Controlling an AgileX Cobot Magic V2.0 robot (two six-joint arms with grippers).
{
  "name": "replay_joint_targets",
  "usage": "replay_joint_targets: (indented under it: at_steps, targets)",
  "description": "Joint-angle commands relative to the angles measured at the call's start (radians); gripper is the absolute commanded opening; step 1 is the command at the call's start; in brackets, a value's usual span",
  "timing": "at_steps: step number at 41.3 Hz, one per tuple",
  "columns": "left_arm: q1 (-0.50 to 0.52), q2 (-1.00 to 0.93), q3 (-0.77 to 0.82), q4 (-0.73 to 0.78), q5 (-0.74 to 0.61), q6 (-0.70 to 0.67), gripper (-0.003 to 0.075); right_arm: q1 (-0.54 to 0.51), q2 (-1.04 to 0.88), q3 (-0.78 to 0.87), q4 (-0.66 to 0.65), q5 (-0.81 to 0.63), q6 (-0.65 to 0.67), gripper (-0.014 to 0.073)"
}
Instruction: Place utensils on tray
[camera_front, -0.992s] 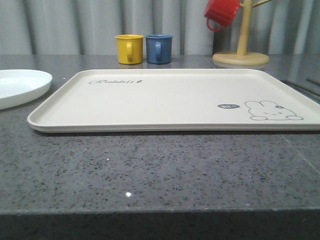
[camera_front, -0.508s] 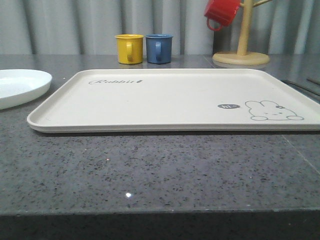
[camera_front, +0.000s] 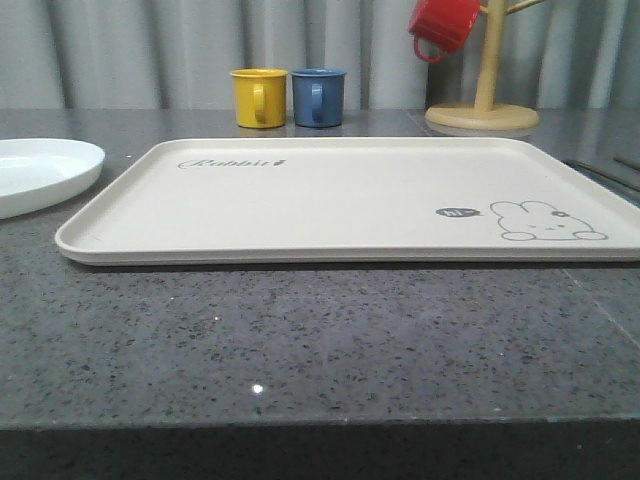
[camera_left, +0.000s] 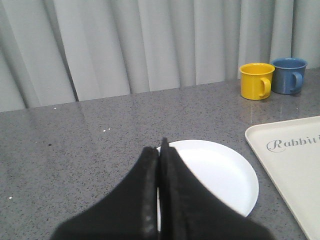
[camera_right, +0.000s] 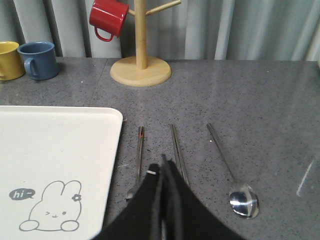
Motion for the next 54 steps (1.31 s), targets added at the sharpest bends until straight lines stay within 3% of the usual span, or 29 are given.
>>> replay_joint_targets:
  at_steps: [1,5,9,14,17,20,41,54]
  targets:
    - [-0.001,0.013,-0.038,-0.005,-0.087,-0.009,-0.0018,-0.007,0.011,-0.038,0.000,-0.072,-0.003,-0.0106]
    - [-0.001,0.013,-0.038,-0.005,-0.087,-0.009,0.0046,-0.007,0.011,-0.038,0.000,-0.072,-0.003,-0.0028]
    - [-0.001,0.013,-0.038,-0.005,-0.087,-0.009,0.0271,-0.007,0.011,-0.038,0.000,-0.072,-0.003,0.0142]
    - [-0.001,0.013,-0.038,-0.005,-0.087,-0.009,0.0589,-0.007,0.011,-0.038,0.000,-0.074,-0.003,0.0451]
    - [-0.001,0.013,-0.038,-0.007,-0.087,-0.009,0.0679,-0.007,0.011,-0.038,0.000,-0.074,-0.003,0.0563]
    - [-0.001,0.013,-0.038,-0.007,-0.087,-0.009,0.0694,-0.007,0.011,-0.038,0.000,-0.074,-0.003,0.0619]
    - [-0.003,0.032,-0.041,-0.066,-0.081,-0.009,0.0694,-0.007,0.011,-0.038,0.000,-0.074,-0.003,0.0617]
    - [-0.103,0.342,-0.260,-0.071,0.119,0.019,0.0693,-0.007,0.011,-0.038,0.000,-0.073,-0.003,0.0617]
